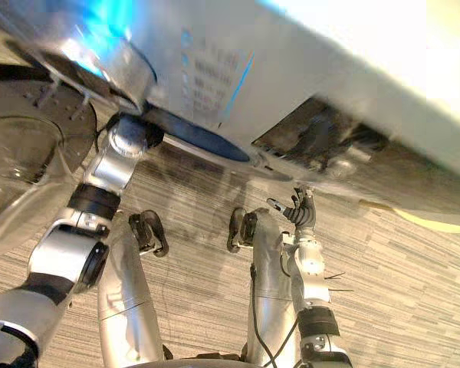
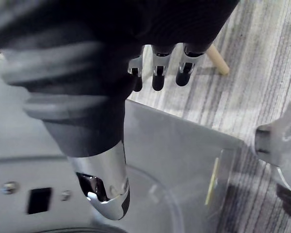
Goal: Pick up the laundry basket with both hands and put the clothes into the washing machine.
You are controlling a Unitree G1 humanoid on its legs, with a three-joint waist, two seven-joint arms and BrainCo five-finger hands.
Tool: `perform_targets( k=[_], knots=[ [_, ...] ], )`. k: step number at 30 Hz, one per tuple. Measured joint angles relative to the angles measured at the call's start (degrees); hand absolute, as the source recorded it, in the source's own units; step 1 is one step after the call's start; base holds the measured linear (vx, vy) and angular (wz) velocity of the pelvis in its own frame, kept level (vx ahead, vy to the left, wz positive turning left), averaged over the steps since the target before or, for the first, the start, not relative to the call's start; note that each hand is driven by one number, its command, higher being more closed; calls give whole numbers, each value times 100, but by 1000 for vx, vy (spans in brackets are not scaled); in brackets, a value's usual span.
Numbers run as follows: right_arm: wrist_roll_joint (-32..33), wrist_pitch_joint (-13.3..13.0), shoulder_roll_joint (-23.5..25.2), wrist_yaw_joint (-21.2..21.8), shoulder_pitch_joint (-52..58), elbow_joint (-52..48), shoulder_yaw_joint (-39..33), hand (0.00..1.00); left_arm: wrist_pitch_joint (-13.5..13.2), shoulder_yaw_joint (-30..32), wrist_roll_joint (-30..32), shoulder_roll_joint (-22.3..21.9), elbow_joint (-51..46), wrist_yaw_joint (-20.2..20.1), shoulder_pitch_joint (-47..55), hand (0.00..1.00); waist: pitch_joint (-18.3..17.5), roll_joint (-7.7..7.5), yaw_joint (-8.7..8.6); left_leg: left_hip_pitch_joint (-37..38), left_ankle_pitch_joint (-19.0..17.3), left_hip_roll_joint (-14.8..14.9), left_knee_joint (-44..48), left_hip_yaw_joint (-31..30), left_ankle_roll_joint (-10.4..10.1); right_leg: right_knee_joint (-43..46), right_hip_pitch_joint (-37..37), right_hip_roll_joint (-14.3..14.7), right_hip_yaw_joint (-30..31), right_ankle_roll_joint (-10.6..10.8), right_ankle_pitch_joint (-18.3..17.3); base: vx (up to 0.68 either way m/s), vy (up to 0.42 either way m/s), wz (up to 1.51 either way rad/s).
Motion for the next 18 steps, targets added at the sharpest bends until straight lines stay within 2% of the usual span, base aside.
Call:
perform_targets(
  k=[2, 4, 5, 8, 12, 14, 16, 18],
  knots=[
    [-51, 119, 8, -2, 303, 204, -3, 0, -91, 102, -395, -308, -161, 13, 945, 0, -207, 48, 37, 734, 111, -83, -588, 124, -47, -526, 695, -12, -58, 18, 104, 207, -69, 9],
    [-169, 214, 5, -4, 593, 437, -12, 0, -187, 141, -792, -639, -237, -8, 1861, 0, -461, 106, 149, 1605, 273, -166, -1339, 347, -97, -1217, 1474, -9, -86, 64, 263, 193, -30, 0],
    [-229, 288, -6, 0, 677, 617, -16, 0, -242, 173, -990, -812, -238, -78, 2306, 0, -552, 198, 157, 2111, 381, -198, -1771, 473, -104, -1660, 1982, 2, -133, 108, 383, 168, 3, -1],
    [-313, 423, 27, -2, 889, 1008, -26, 0, -367, 304, -1356, -1095, -224, -254, 3238, 0, -859, 344, 172, 3144, 645, -294, -2742, 767, -118, -2669, 2933, 76, -155, 183, 709, 199, 51, -12],
    [-378, 472, 115, 7, 1036, 1598, -84, 0, -412, 716, -1583, -1186, 490, -463, 3724, 0, -1235, 421, 176, 4061, 1037, -439, -3886, 1144, -160, -3821, 3702, 190, -60, 229, 1134, 119, 23, -26],
    [-375, 485, 82, 12, 1029, 2238, -277, 0, -390, 976, -1600, -1193, 1339, -501, 3775, 0, -1456, 569, 142, 4615, 1396, -583, -4723, 1297, -194, -4740, 4235, 291, -4, 263, 1534, 125, 18, -22],
    [-373, 506, 33, 10, 1043, 2639, -420, 0, -354, 1097, -1599, -1180, 1674, -585, 3781, 0, -1546, 678, 127, 4858, 1565, -646, -5122, 1318, -214, -5234, 4536, 352, -12, 275, 1764, 128, 5, -7],
    [-356, 545, 13, 13, 1038, 2891, -503, 0, -333, 1200, -1598, -1147, 1839, -604, 3776, 0, -1558, 708, 135, 4992, 1649, -685, -5232, 1292, -235, -5467, 4711, 403, 22, 265, 1890, 68, -3, -12]
  ],
)
